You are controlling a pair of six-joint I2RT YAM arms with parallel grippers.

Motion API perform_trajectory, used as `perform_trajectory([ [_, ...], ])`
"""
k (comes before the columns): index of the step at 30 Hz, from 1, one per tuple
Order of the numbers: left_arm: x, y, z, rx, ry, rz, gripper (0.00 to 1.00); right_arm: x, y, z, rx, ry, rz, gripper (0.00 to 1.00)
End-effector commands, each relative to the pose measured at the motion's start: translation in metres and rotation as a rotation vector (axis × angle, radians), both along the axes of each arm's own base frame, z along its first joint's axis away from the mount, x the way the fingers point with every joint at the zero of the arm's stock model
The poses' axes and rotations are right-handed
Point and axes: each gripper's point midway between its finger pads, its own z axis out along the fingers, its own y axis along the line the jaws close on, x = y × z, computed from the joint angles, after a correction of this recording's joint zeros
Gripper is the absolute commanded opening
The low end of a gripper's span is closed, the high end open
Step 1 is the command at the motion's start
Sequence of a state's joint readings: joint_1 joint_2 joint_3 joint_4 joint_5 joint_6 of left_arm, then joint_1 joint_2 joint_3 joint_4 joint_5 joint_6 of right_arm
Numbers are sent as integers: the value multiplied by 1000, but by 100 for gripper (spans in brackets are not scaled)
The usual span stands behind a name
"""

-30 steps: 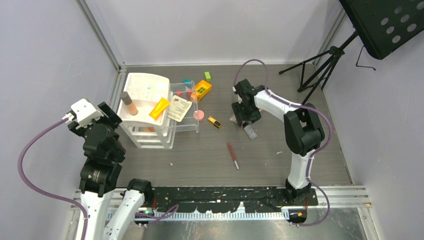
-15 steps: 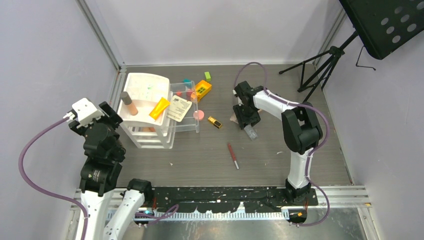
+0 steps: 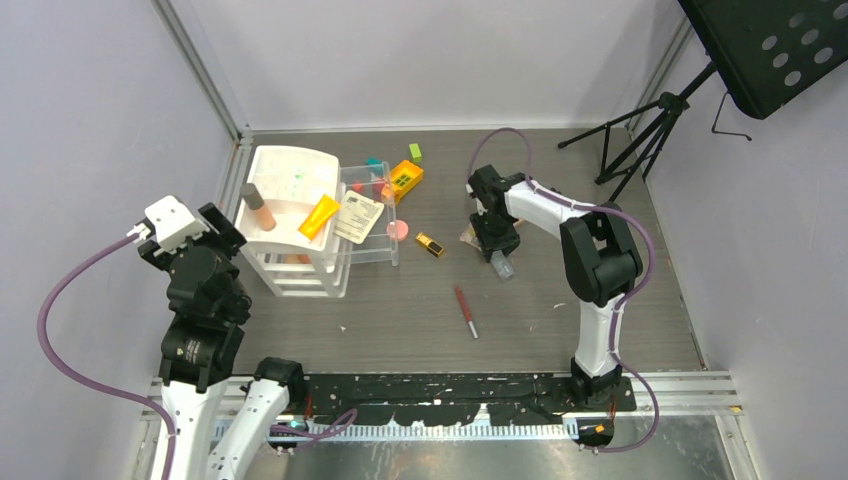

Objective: Organize the makeup
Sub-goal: Pick up the makeup from the center of the board.

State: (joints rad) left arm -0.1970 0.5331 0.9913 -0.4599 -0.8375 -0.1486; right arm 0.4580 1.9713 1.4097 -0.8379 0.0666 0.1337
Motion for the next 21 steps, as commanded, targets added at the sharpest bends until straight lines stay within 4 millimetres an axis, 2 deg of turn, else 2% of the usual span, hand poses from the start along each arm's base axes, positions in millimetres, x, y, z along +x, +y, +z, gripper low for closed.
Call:
perform_trajectory([
  [1, 4, -2, 9, -9, -44, -6, 69, 7, -4, 15, -23, -31, 1, 32],
  [4, 5, -3, 9, -9, -43, -11, 69, 9, -5, 27, -19, -56, -8, 24],
  [13, 8, -5, 8, -9, -36, -19, 69, 25, 10, 104, 96, -267, -12, 2],
  [21, 9, -5, 8, -7, -32, -23, 69, 39, 23, 164, 212, -475, -30, 0],
])
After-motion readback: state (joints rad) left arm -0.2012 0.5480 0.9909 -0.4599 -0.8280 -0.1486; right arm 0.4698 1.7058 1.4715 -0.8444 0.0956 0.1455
